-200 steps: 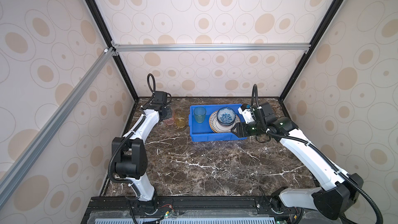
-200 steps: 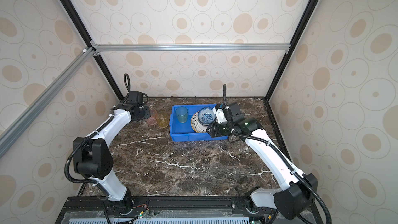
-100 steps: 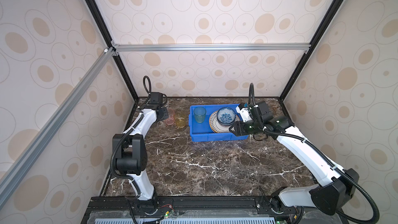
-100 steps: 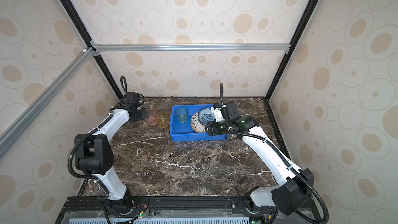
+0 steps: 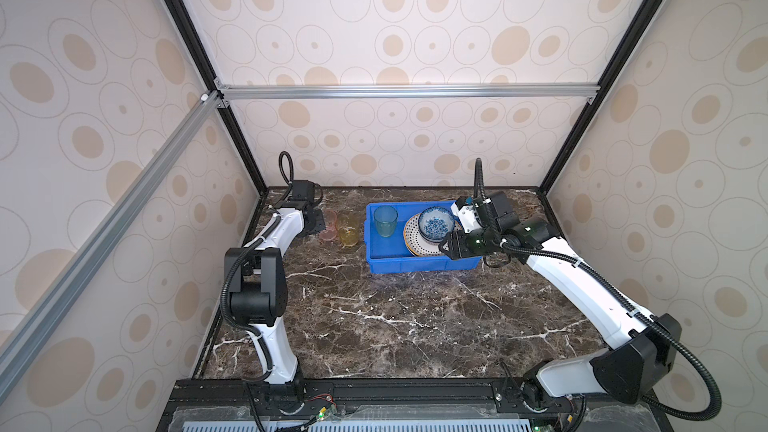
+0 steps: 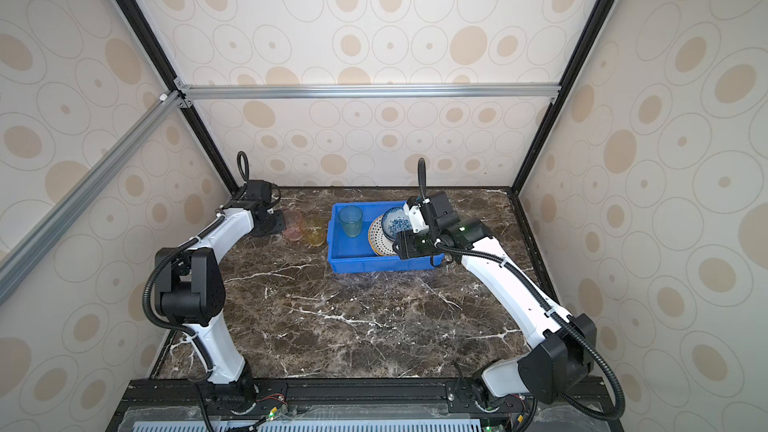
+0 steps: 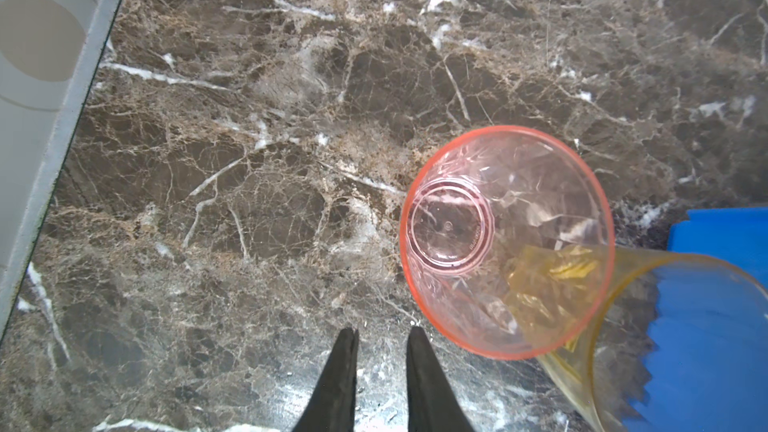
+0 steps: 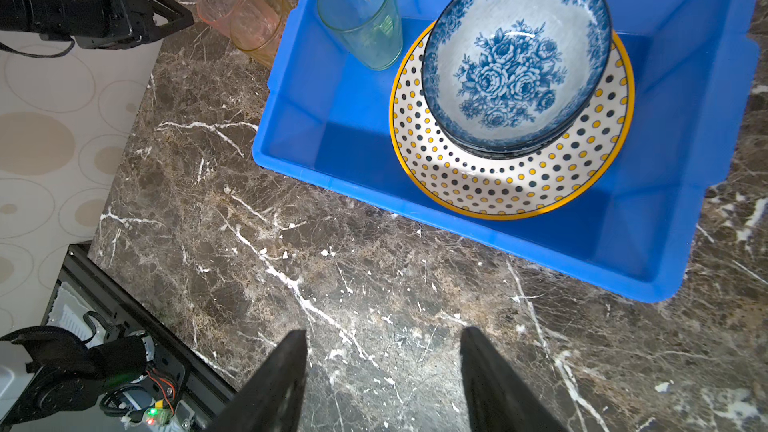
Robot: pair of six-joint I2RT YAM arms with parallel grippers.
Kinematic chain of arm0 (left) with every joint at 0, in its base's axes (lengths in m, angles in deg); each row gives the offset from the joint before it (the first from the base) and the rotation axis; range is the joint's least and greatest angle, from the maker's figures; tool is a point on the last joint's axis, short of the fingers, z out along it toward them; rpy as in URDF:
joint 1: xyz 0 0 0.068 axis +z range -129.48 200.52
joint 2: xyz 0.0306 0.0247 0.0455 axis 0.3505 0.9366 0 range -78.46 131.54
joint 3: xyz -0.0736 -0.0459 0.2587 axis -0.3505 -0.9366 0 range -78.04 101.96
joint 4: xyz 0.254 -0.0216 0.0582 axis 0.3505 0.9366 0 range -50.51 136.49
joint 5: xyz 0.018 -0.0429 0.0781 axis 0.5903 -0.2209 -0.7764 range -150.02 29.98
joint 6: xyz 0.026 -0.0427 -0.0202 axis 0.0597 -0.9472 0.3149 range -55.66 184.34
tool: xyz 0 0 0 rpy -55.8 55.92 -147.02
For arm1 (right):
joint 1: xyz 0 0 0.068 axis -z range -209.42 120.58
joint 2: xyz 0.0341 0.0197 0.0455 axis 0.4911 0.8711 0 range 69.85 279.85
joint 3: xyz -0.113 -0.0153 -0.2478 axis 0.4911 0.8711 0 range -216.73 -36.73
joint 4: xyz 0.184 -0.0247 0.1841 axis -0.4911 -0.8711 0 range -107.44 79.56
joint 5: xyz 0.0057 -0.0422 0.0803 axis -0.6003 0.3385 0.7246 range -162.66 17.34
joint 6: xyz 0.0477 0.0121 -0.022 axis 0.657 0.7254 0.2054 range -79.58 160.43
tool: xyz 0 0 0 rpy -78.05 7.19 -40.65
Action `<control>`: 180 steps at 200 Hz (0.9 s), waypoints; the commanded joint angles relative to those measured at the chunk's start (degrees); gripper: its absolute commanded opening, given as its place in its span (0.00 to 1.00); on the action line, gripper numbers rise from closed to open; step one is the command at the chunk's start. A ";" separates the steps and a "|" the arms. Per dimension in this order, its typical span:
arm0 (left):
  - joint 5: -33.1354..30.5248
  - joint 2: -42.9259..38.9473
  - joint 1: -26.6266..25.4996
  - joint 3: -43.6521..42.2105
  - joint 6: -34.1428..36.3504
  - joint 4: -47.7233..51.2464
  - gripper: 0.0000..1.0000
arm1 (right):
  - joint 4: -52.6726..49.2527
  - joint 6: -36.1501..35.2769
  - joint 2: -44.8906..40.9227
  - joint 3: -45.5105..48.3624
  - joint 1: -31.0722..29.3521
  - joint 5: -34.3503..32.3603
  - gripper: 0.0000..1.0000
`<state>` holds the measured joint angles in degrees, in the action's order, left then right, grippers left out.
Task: Place the mixed dishes into the plastic bin
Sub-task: 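Move the left gripper back over the pink cup beside the bin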
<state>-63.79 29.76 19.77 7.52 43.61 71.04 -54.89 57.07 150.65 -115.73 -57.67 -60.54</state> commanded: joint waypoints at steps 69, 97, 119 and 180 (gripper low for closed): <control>1.31 0.44 0.74 5.20 1.38 -0.44 0.23 | -0.55 -0.12 2.39 -3.17 -0.94 -0.61 0.62; 1.31 2.43 0.69 6.44 1.33 0.44 0.23 | -0.54 -0.20 2.76 -3.69 -1.11 -0.61 0.62; 1.57 3.56 0.71 6.55 1.35 0.12 0.22 | -0.67 -0.30 2.69 -3.70 -1.19 -0.82 0.62; 2.01 5.54 0.75 8.31 0.93 0.10 0.22 | -1.17 -0.37 2.54 -3.96 -1.28 -1.23 0.62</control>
<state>-61.85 34.72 20.09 12.59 43.83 70.50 -55.04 57.03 152.96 -118.23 -58.30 -60.93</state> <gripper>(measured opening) 0.225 0.618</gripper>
